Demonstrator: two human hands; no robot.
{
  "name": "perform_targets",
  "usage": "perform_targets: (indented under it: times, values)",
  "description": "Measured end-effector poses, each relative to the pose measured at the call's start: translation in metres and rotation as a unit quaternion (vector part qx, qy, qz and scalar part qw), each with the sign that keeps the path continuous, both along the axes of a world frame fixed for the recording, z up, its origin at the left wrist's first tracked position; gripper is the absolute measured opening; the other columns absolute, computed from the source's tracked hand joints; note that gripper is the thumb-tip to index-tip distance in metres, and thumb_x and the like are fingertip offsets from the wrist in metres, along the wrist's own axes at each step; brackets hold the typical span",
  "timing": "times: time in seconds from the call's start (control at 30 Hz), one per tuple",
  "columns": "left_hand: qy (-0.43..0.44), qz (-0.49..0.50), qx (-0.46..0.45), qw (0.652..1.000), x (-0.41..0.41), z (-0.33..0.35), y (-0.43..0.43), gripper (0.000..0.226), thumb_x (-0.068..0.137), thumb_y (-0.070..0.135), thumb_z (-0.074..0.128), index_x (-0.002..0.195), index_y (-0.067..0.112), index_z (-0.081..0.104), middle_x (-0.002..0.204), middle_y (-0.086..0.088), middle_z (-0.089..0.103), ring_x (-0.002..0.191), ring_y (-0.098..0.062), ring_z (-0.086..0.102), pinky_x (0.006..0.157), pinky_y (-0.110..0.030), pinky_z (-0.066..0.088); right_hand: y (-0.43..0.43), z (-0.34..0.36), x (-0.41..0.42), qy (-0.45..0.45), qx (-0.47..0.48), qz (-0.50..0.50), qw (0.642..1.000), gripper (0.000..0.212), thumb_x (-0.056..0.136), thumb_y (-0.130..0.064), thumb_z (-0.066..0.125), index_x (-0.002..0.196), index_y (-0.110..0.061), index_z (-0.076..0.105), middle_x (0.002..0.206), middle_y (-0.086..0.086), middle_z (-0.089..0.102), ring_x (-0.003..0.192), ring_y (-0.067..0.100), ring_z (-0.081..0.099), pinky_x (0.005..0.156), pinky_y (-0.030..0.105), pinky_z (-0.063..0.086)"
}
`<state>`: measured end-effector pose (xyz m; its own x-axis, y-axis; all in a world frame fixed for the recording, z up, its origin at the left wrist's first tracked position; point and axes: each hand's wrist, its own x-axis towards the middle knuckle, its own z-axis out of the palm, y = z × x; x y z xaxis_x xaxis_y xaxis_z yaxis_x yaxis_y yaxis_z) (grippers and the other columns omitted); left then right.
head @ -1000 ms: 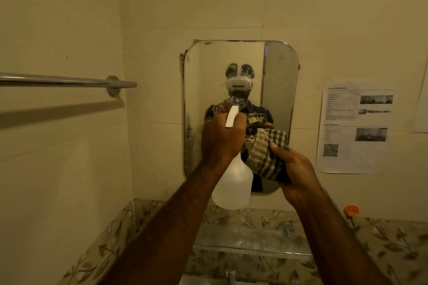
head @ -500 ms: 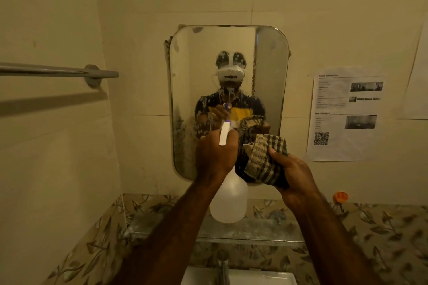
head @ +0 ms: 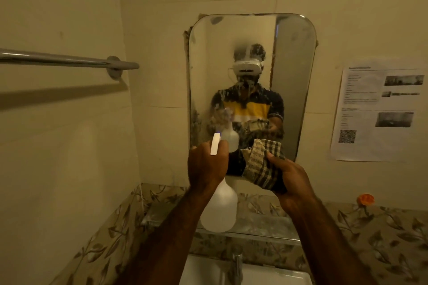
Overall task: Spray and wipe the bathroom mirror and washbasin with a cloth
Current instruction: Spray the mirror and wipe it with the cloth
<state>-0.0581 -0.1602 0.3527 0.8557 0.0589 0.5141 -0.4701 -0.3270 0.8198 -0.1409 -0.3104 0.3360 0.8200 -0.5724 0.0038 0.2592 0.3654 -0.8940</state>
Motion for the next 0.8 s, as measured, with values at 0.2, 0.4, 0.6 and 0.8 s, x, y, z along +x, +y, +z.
perform_targets:
  times: [0.2, 0.4, 0.6, 0.8]
  values:
    - [-0.019, -0.025, 0.047, 0.998, -0.009, -0.021, -0.014, 0.039, 0.089, 0.049, 0.05, 0.074, 0.016, 0.066, 0.064, -0.001, 0.062, 0.064, -0.021, 0.064, 0.062, -0.04, 0.06, 0.0, -0.012, 0.002, 0.0, 0.052, -0.072, 0.996, 0.022, 0.091, -0.018, 0.071, 0.112, -0.011, 0.072, 0.105, 0.01, 0.077, 0.1, 0.032, 0.073, 0.075, 0.041, 0.06]
    - [-0.026, -0.09, 0.104, 0.99, -0.025, -0.048, -0.047, 0.05, 0.084, 0.054, 0.037, 0.067, 0.015, 0.062, 0.058, -0.003, 0.06, 0.059, -0.021, 0.06, 0.057, -0.04, 0.056, -0.008, -0.023, -0.009, -0.029, 0.152, -0.142, 0.978, 0.005, 0.095, -0.015, 0.064, 0.096, -0.018, 0.068, 0.102, 0.004, 0.072, 0.094, 0.023, 0.069, 0.071, 0.035, 0.055]
    - [-0.02, -0.119, 0.117, 0.986, -0.04, -0.064, -0.076, 0.045, 0.088, 0.048, 0.04, 0.077, 0.015, 0.068, 0.07, -0.007, 0.064, 0.07, -0.02, 0.059, 0.063, -0.035, 0.054, -0.018, -0.034, -0.02, -0.029, 0.169, -0.193, 0.966, 0.008, 0.095, -0.014, 0.062, 0.09, -0.019, 0.065, 0.099, 0.004, 0.07, 0.091, 0.024, 0.068, 0.07, 0.035, 0.054]
    - [0.003, -0.131, 0.094, 0.987, -0.042, -0.073, -0.08, 0.045, 0.086, 0.047, 0.041, 0.077, 0.013, 0.069, 0.069, -0.003, 0.064, 0.075, -0.022, 0.061, 0.069, -0.039, 0.056, -0.026, -0.044, -0.026, -0.028, 0.169, -0.209, 0.963, 0.013, 0.094, -0.016, 0.062, 0.106, -0.019, 0.068, 0.112, 0.007, 0.073, 0.102, 0.026, 0.07, 0.072, 0.035, 0.055]
